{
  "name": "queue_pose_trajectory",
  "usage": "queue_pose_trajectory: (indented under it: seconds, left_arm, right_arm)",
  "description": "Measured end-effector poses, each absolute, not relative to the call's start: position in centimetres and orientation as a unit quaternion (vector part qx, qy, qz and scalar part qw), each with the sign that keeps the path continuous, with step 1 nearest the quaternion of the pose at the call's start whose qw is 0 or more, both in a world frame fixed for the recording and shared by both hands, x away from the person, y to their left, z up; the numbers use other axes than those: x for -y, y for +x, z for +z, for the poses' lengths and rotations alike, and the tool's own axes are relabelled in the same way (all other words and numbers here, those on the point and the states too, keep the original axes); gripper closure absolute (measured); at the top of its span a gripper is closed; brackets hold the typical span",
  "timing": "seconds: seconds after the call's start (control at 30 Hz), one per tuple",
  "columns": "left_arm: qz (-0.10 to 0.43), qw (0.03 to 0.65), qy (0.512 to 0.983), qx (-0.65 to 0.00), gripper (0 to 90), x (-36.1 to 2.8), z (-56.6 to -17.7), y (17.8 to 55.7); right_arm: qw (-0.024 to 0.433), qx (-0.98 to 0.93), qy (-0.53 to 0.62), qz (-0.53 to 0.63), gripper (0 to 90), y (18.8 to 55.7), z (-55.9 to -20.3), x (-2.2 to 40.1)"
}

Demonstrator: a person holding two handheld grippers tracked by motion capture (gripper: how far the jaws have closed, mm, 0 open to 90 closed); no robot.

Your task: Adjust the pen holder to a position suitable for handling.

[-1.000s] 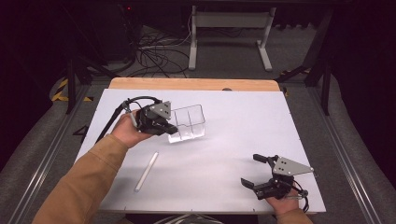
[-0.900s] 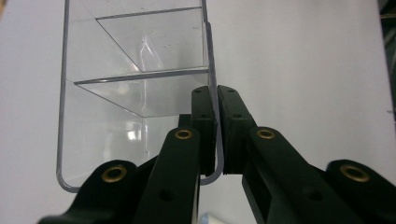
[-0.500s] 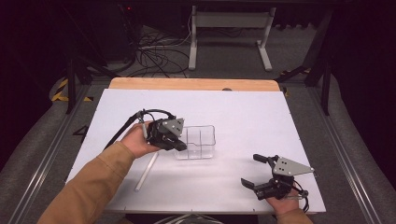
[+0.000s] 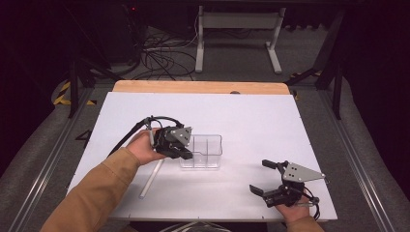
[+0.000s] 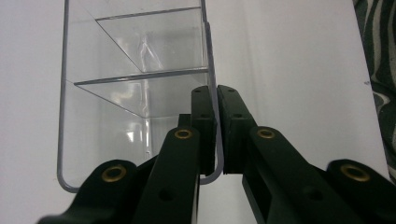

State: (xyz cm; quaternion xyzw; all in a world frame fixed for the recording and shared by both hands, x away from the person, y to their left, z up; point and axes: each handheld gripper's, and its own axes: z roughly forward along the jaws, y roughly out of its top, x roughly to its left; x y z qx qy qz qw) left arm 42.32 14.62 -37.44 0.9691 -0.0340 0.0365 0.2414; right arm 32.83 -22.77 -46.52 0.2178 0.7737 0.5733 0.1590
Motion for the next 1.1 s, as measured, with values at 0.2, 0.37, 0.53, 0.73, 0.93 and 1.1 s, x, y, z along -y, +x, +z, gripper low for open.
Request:
queue_pose_trajectory:
  seconds: [0.2, 0.37, 0.53, 0.73, 0.93, 1.1]
  left_arm:
    - [0.038, 0.241, 0.969, 0.034, 86.0, -14.8, -37.9, 42.4]
    - [0.035, 0.252, 0.967, 0.025, 86.0, -15.2, -38.4, 42.3]
    - [0.038, 0.247, 0.968, 0.023, 86.1, -15.1, -38.4, 42.1]
    - [0.025, 0.26, 0.965, 0.018, 80.7, -15.3, -38.4, 42.2]
    - [0.039, 0.255, 0.966, 0.009, 54.3, -15.5, -38.0, 41.5]
    - [0.035, 0.271, 0.962, -0.009, 42.1, -15.9, -37.9, 41.8]
  right_arm:
    - [0.159, -0.774, 0.218, 0.573, 3.4, 32.8, -46.5, 22.8]
    - [0.158, -0.775, 0.217, 0.573, 3.4, 32.8, -46.6, 22.7]
    - [0.158, -0.774, 0.217, 0.573, 3.4, 32.8, -46.6, 22.7]
    - [0.158, -0.774, 0.217, 0.573, 3.4, 32.8, -46.6, 22.7]
    - [0.157, -0.774, 0.215, 0.574, 3.4, 32.9, -46.6, 22.7]
    - [0.155, -0.774, 0.216, 0.574, 3.4, 32.9, -46.6, 22.6]
